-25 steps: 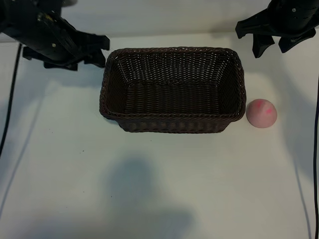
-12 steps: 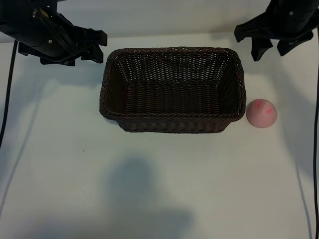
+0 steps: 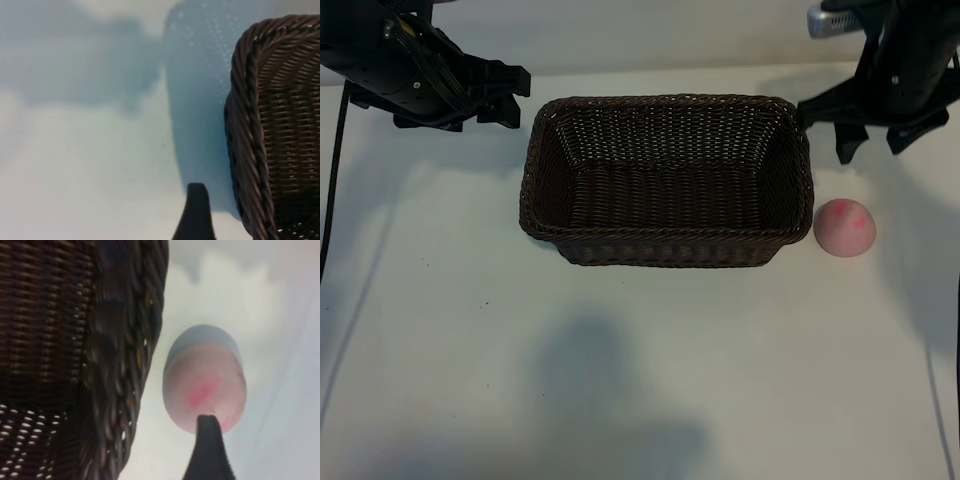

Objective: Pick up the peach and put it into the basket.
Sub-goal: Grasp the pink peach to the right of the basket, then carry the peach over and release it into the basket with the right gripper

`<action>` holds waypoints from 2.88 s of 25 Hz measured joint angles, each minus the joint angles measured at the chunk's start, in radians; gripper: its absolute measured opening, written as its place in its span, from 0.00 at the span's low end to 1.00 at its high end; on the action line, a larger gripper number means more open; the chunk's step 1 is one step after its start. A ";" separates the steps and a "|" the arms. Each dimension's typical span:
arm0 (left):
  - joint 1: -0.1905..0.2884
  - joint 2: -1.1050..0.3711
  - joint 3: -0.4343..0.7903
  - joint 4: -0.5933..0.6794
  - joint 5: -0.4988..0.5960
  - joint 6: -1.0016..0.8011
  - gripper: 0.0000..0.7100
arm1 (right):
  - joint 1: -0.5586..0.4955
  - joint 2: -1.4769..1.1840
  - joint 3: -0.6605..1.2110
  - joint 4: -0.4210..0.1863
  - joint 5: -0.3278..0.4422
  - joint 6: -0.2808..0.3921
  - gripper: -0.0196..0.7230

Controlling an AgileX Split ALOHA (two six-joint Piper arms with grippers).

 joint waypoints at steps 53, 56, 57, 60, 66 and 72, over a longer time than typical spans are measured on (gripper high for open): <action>0.000 -0.011 -0.102 -0.071 0.060 -0.001 0.81 | -0.001 -0.188 0.148 0.006 -0.176 0.028 0.08; 0.000 -0.011 -0.102 -0.071 0.060 -0.001 0.81 | -0.001 -0.195 0.110 0.020 -0.144 0.028 0.08; 0.000 -0.011 -0.102 -0.071 0.060 -0.001 0.81 | -0.001 -0.195 0.099 0.033 -0.134 0.027 0.08; 0.000 -0.011 -0.102 -0.071 0.060 -0.001 0.81 | -0.001 -0.195 0.086 0.065 -0.117 0.012 0.08; 0.000 -0.011 -0.102 -0.071 0.061 -0.001 0.81 | 0.049 -0.195 0.086 0.099 -0.116 -0.001 0.08; 0.000 -0.011 -0.101 -0.071 0.068 -0.001 0.81 | 0.142 -0.195 0.086 0.131 -0.137 -0.001 0.08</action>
